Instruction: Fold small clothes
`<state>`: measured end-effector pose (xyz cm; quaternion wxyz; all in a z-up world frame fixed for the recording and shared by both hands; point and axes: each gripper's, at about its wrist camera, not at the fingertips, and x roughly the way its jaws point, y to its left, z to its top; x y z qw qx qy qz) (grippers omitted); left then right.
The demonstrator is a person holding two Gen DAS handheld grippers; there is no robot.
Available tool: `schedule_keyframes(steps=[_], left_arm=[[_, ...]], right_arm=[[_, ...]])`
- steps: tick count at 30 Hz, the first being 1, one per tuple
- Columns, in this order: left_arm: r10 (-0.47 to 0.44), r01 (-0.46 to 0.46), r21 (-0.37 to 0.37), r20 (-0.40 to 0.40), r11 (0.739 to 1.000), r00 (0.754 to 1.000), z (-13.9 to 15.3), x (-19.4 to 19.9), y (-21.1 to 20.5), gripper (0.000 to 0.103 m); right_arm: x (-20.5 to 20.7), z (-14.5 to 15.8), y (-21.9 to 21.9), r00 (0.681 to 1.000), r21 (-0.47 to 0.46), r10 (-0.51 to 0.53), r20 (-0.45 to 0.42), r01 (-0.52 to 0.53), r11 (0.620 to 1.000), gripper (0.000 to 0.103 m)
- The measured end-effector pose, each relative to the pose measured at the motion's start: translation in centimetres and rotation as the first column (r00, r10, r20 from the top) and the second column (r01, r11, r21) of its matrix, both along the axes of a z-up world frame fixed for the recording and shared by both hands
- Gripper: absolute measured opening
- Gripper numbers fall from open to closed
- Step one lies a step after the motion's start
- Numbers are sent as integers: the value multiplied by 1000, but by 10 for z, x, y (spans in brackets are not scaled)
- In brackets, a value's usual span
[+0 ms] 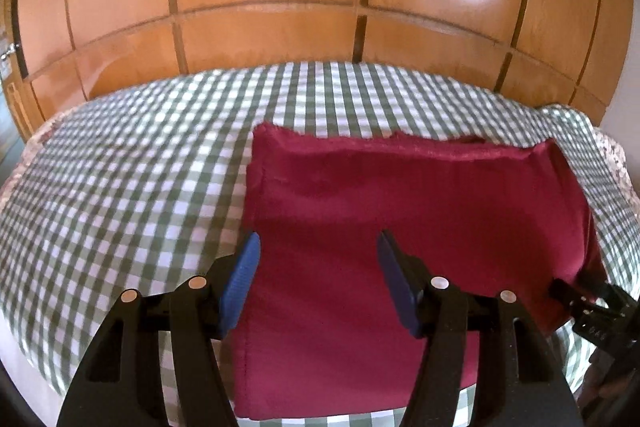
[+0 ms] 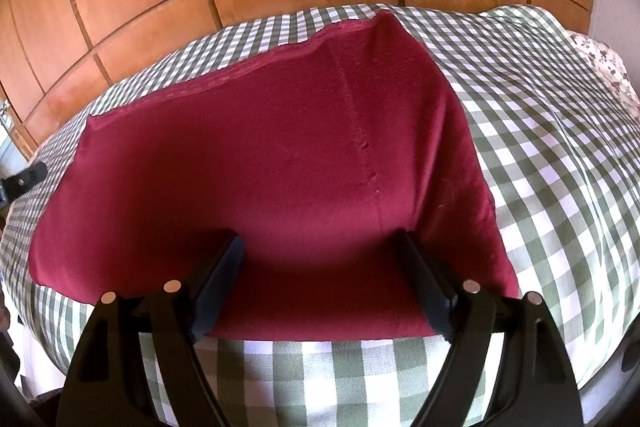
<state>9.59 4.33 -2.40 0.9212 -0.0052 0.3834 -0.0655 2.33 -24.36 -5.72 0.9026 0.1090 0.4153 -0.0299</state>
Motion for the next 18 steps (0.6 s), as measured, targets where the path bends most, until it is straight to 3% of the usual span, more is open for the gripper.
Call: schedule_keyframes(steps=[3, 5, 9, 13, 18], left_arm=[[9, -8, 12, -96, 1000, 995, -24, 13, 2, 60], [3, -6, -24, -147, 1000, 989, -42, 18, 8, 60], [-8, 2, -56, -104, 998, 995, -31, 12, 12, 60], [-38, 37, -63, -19, 997, 999, -13, 6, 12, 60], [-39, 37, -54, -39, 998, 998, -16, 21, 8, 60]], right_arm=[[0, -1, 1, 1000, -2, 8, 0, -8, 1000, 84], [0, -1, 1, 1000, -5, 14, -1, -14, 1000, 84], [3, 6, -2, 999, 13, 28, -25, -28, 1000, 84], [4, 34, -25, 1000, 172, 16, 22, -20, 985, 77], [33, 59, -38, 997, 179, 14, 82, -29, 983, 77]])
